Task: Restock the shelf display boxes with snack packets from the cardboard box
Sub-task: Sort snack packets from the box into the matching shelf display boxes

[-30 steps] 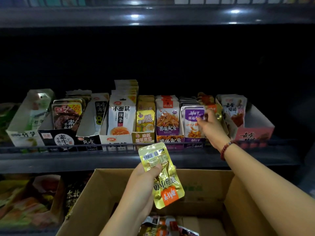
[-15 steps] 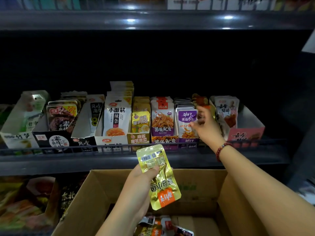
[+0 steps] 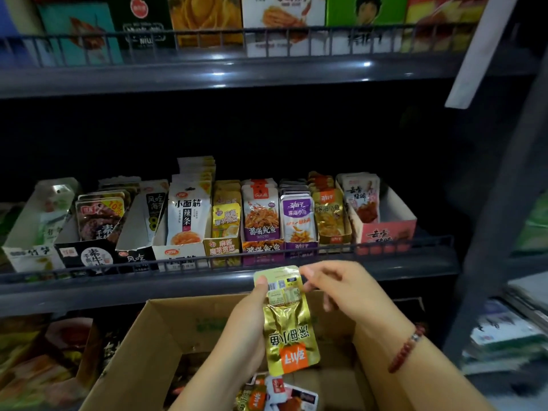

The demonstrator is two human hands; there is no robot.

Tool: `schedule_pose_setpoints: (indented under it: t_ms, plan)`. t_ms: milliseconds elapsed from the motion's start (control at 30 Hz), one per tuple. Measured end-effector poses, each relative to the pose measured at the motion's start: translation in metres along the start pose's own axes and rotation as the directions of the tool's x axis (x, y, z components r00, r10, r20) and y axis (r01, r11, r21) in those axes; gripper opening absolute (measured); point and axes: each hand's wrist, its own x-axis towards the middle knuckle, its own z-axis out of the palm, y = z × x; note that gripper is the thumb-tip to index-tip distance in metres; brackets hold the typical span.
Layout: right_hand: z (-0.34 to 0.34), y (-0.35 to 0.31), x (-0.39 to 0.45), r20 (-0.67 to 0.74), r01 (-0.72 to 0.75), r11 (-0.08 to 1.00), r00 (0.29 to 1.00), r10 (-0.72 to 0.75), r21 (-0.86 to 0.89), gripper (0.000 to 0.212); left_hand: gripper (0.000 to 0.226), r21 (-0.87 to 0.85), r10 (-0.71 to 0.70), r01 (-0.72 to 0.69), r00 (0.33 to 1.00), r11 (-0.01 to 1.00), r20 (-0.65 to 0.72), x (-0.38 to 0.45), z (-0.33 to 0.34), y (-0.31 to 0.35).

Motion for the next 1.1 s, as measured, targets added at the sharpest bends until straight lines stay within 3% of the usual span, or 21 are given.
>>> schedule_pose_setpoints:
  t_ms: [133,233,433,500,600,667,733,833,967,1100]
  plan:
    - [-0.002,0.008,-0.008,-0.09,-0.097,0.98,0.989,0.114,0.176,0.012,0.038,0.078,0.025,-0.023,0.999,0.997,-0.022,0.001,0.015,0.001]
    - [0.001,0.012,-0.01,-0.037,-0.189,0.934,0.977,0.209,0.303,0.016,0.039,0.121,0.029,-0.024,0.999,0.992,-0.035,-0.001,0.026,0.004]
    - [-0.007,0.009,-0.008,0.012,-0.201,0.837,0.974,0.227,0.509,0.016,0.056,0.242,0.099,-0.091,0.995,0.966,-0.022,0.004,0.024,0.012]
    - [-0.011,0.011,-0.008,0.009,-0.164,0.853,0.983,0.184,0.496,0.015,0.061,0.213,0.088,-0.096,0.995,0.972,0.047,0.004,0.015,0.014]
    - [-0.016,0.015,-0.006,-0.004,-0.061,0.906,0.998,0.069,0.418,0.012,0.057,-0.011,-0.006,0.008,0.985,1.0,0.172,0.004,0.004,0.019]
    - [-0.02,0.017,-0.005,0.015,-0.014,0.949,1.0,0.01,0.314,0.018,0.055,-0.047,0.019,-0.01,0.979,0.999,0.204,0.007,0.003,0.02]
    - [-0.023,0.021,-0.003,0.032,0.001,0.97,0.999,-0.009,0.245,0.023,0.057,0.106,0.078,-0.097,0.983,0.99,0.168,0.011,0.005,0.018]
    - [-0.024,0.026,0.001,0.014,0.037,0.962,0.999,-0.043,0.271,0.014,0.067,0.295,0.209,-0.241,0.968,0.924,0.135,0.018,0.008,0.014]
    - [-0.027,0.034,0.01,-0.056,0.121,0.985,0.992,-0.115,0.123,0.032,0.076,0.434,0.375,-0.373,0.923,0.82,0.087,0.039,0.019,0.024]
    - [-0.031,0.044,0.02,-0.168,0.262,0.964,0.949,-0.266,-0.041,0.038,0.034,0.594,0.464,-0.481,0.864,0.645,0.196,0.056,0.044,0.05]
